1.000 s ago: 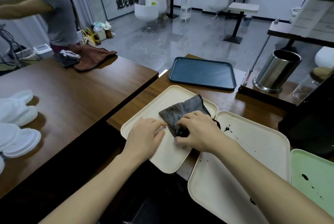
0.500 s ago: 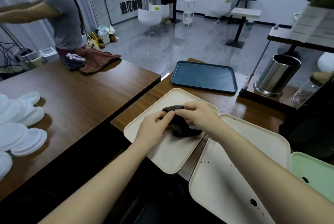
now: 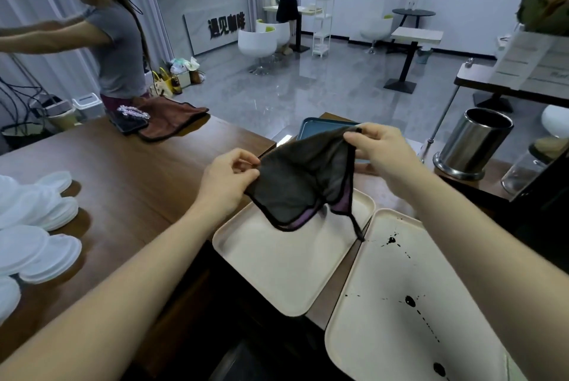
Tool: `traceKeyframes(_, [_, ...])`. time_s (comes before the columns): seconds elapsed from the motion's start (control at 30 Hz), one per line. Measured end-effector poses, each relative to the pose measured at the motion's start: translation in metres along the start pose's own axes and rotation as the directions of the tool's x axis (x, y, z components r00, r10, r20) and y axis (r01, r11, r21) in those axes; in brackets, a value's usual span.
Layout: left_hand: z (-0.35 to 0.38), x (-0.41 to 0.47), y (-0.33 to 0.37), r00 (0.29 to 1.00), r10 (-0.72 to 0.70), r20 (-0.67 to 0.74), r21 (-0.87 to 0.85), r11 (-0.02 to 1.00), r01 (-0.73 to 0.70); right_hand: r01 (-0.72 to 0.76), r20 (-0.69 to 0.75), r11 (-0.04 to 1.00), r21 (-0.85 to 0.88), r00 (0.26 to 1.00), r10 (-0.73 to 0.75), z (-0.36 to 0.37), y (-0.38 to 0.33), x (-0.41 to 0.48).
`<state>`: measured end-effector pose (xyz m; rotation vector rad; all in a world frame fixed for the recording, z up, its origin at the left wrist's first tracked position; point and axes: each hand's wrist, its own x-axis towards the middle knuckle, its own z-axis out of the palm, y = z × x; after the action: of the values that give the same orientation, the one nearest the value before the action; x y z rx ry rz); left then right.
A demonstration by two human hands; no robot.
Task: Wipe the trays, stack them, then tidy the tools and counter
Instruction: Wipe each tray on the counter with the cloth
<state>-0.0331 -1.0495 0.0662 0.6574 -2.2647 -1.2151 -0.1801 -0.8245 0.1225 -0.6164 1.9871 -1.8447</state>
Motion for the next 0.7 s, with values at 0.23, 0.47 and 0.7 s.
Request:
traceKeyframes(0.23, [-0.027,0.018,0.020,0.973,0.230,-0.037,0.208,0.954,-0.218,0.187,0.028,0.963,-0.194,0.982,-0.186,-0.023,-0.001,0.007])
traceKeyframes(0.47, [-0.018,-0.026,-0.048,0.885,0.059,0.463,0.592,0.723,-0.358,0.282,0.441,0.532,-0.799,0.875,0.198,-0.025,0.088,-0.042])
traceKeyframes(0.7, [0.004,-0.026,-0.051,0.928,0.086,0.361,0.620,0.721,-0.308,0.305,0.396,0.458,-0.835,0.911,0.115,-0.014,0.094,-0.035])
